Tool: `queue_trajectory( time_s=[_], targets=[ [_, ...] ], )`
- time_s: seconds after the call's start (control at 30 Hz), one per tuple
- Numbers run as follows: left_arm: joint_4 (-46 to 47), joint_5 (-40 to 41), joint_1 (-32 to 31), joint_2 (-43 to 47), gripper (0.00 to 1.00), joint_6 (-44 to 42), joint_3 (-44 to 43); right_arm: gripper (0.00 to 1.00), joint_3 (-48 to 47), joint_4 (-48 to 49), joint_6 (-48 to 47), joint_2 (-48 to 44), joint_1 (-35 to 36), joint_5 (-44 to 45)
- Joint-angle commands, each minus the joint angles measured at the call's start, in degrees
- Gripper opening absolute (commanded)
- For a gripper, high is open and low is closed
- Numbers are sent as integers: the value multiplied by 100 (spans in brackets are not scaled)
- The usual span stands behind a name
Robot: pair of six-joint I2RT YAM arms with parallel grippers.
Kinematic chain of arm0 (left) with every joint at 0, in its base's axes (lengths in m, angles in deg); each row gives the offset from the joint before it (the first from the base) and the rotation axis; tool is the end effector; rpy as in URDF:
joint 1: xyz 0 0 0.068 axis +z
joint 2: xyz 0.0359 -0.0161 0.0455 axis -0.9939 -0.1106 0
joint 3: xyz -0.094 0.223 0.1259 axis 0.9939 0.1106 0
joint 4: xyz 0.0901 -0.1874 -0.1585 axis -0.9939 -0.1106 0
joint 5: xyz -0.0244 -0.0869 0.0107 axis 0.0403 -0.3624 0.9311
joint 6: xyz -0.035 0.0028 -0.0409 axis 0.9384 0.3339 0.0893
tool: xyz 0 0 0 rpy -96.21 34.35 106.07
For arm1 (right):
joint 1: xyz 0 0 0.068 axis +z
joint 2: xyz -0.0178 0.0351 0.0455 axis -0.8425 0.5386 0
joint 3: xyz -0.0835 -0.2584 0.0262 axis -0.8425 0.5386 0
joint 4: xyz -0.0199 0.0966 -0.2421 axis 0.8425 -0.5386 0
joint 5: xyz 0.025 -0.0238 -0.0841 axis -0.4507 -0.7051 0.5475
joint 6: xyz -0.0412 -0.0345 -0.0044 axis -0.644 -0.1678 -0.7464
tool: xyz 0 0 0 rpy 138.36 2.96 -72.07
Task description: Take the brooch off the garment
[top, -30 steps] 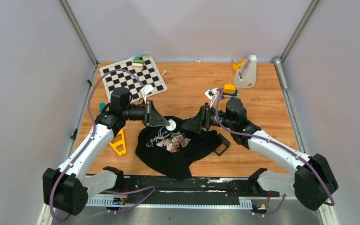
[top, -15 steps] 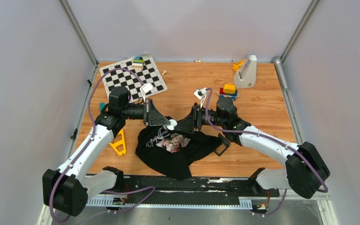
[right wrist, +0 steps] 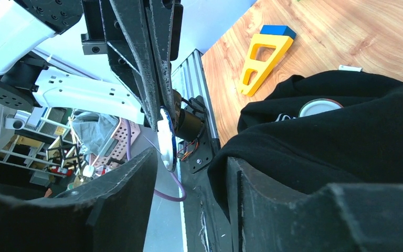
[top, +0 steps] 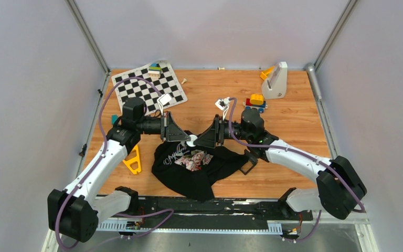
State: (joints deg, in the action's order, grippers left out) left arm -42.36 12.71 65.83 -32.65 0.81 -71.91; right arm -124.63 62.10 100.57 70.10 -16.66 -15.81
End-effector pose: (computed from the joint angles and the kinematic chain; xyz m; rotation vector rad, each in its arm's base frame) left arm 0.2062 -0.0995 0.3088 0.4705 2.0849 -1.6649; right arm 0.2061 0.2095 0.2751 -0.6452 1.8528 1.6271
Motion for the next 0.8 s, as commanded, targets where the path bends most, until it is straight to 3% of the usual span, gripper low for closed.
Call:
queue_trajectory(
  time_s=[0.0, 0.27, 0.57, 0.77],
  targets=[
    [7, -91, 31, 188, 0, -144, -18, 47, -317, 386, 67, 38, 47, -125],
    [1, -119, 33, 215, 0, -163, -10, 40, -384, 358, 123, 154, 59, -152],
    [81, -113, 33, 181, 0, -115, -2, 55, -295, 403, -18, 63, 108, -170],
    [129, -130, 33, 216, 0, -51, -16, 50, -354, 323, -24, 71, 117, -112]
  ],
)
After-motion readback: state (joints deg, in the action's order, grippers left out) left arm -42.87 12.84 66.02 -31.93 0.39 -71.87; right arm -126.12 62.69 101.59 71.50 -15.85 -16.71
